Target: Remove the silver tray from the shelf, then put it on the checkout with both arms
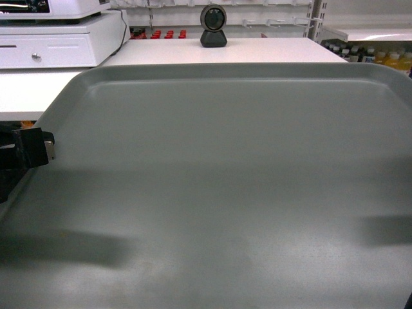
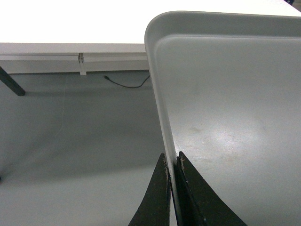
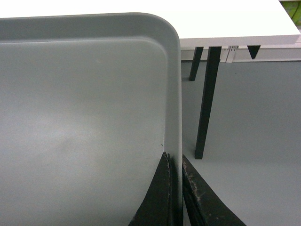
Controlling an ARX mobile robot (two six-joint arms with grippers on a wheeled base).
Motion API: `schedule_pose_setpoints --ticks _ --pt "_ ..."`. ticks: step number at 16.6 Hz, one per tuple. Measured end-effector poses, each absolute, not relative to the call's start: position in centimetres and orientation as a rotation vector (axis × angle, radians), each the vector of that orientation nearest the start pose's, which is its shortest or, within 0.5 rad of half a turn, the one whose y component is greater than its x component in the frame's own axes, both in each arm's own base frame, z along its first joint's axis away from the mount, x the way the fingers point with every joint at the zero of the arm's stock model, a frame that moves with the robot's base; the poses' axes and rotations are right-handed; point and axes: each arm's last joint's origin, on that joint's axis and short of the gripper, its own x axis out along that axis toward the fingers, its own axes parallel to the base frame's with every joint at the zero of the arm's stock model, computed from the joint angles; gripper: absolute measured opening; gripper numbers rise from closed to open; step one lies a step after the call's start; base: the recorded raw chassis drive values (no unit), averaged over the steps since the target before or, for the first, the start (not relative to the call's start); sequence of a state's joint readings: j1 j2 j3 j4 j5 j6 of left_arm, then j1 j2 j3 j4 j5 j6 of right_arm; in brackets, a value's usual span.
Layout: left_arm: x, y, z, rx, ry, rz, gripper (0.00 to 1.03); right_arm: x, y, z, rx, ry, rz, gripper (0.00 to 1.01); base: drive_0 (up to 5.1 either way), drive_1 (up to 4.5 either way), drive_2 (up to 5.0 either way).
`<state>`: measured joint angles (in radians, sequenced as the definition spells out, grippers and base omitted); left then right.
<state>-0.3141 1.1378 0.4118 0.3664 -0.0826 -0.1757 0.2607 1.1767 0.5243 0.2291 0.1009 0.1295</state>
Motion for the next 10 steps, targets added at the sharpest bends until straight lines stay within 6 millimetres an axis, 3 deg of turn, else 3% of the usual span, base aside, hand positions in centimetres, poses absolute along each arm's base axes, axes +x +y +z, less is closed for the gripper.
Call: schedule_pose_setpoints --ticks 10 --pt "21.24 -6.65 19.09 -0.101 0.376 -0.196 0.03 23.06 5.85 20.64 0.051 0.427 0.13 0.03 0.0 4.31 -4.3"
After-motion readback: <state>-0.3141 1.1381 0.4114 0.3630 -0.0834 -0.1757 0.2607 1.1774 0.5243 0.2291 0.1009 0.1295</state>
